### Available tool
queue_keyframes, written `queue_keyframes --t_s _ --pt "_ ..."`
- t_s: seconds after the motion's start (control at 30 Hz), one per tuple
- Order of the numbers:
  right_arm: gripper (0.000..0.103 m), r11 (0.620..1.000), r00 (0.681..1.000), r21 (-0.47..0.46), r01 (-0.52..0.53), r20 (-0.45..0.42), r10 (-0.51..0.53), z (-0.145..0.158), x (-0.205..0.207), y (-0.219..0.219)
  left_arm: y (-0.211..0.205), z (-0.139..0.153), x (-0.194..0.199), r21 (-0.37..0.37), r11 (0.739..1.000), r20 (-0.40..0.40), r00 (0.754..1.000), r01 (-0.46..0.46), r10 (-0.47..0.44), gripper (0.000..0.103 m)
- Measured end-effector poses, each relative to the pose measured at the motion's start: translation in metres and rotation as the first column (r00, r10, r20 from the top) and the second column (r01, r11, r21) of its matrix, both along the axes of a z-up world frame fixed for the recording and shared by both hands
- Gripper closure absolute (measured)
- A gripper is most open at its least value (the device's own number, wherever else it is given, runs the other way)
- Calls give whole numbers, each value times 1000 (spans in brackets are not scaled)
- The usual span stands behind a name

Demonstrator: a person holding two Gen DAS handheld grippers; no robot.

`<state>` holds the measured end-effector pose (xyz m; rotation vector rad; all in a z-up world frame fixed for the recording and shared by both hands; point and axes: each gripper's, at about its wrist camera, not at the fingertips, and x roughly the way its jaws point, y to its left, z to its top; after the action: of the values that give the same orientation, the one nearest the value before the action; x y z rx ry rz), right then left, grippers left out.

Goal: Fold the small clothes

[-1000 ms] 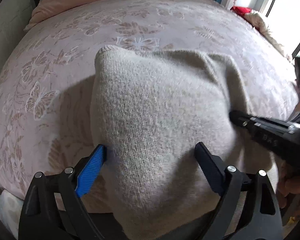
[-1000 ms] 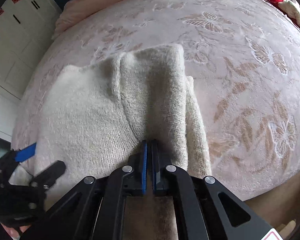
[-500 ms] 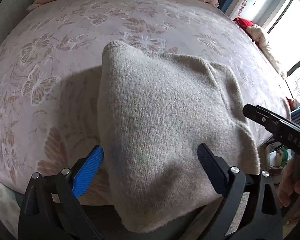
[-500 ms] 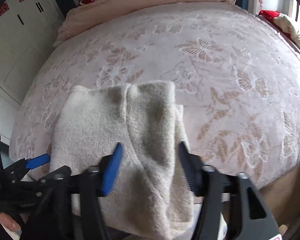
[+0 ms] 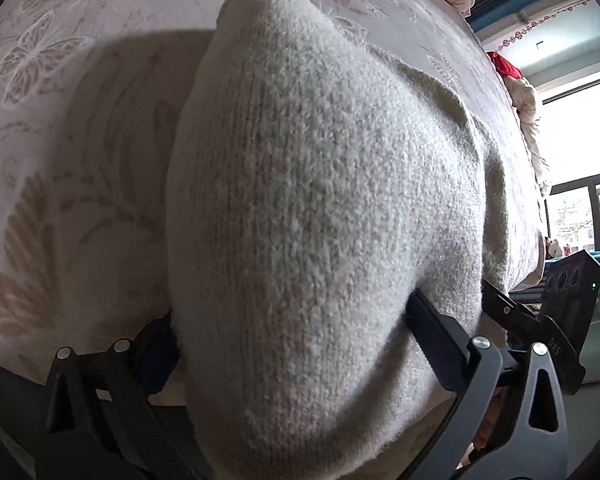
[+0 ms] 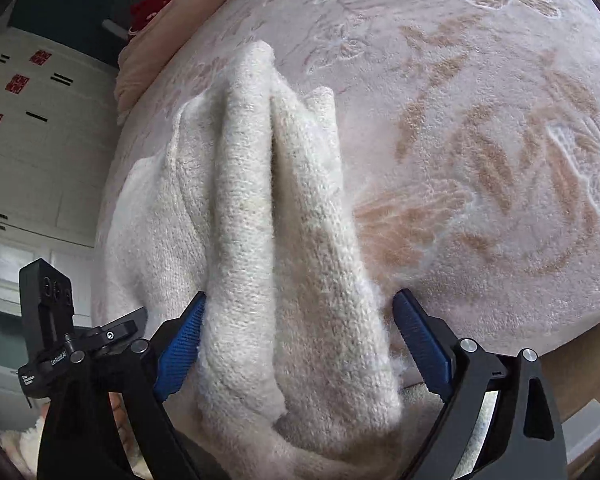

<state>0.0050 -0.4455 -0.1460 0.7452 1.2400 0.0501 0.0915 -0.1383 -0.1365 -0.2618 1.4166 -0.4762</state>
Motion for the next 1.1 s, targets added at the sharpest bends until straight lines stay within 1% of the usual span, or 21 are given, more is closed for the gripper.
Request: queue_keyframes --t_s 0.13,0.23,0.27,0.3,0.33,0.37,0.4,0.47,0.5,0.53,0.57,0.67,0.77,0.87,0.97,1.03,1.07,1.1 --pt "10 1000 1000 11 4 -5 -3 -3 4 -2 -13 4 -1 51 998 40 999 30 -32 5" --pt "17 1000 1000 -1 9 -10 -10 0 7 2 -19 6 0 81 996 35 999 34 -37 5" --pt "29 1000 1000 3 12 -9 -12 1 9 5 -21 7 1 88 995 33 999 40 -43 5" --pt "47 999 1000 43 12 -2 -12 3 9 7 -25 9 2 97 994 32 998 47 -51 6" --pt "48 997 1000 77 21 -6 -21 4 13 12 -28 12 2 107 993 33 998 56 -60 10" --pt "52 997 999 66 35 -16 -34 6 13 14 -31 16 2 114 991 36 997 64 -69 15" --pt "55 998 999 53 34 -18 -33 8 14 15 -33 19 3 113 991 34 996 73 -77 17" --pt "65 999 999 19 48 -15 -48 20 15 20 -32 27 2 101 992 27 996 79 -82 33" --pt "66 999 999 2 49 -8 -49 28 15 23 -29 33 2 85 993 25 996 80 -82 37" --pt "68 999 999 -15 47 8 -47 38 15 26 -25 39 2 70 995 28 996 78 -80 47" --pt "70 999 998 -21 47 29 -46 49 14 30 -20 44 2 56 995 30 996 80 -81 51" --pt "72 999 994 -37 38 103 -34 87 12 43 -9 70 0 4 996 61 994 88 -89 54" --pt "73 997 986 -79 15 169 -2 130 7 59 2 100 -6 -37 995 110 990 95 -91 54" --pt "73 994 972 -105 0 234 25 165 -1 72 18 131 -14 -80 992 170 982 97 -83 54" --pt "73 991 948 -131 -13 313 53 203 -12 92 38 166 -29 -98 988 269 959 116 -86 54" --pt "73 988 927 -151 -24 366 78 231 -13 107 54 186 -37 -101 987 330 940 127 -87 54" --pt "73 986 916 -163 -29 392 92 243 -14 116 64 199 -40 -102 986 367 926 128 -83 54" --pt "73 983 900 -178 -36 421 109 255 -14 127 76 209 -42 -103 986 393 916 128 -77 54"
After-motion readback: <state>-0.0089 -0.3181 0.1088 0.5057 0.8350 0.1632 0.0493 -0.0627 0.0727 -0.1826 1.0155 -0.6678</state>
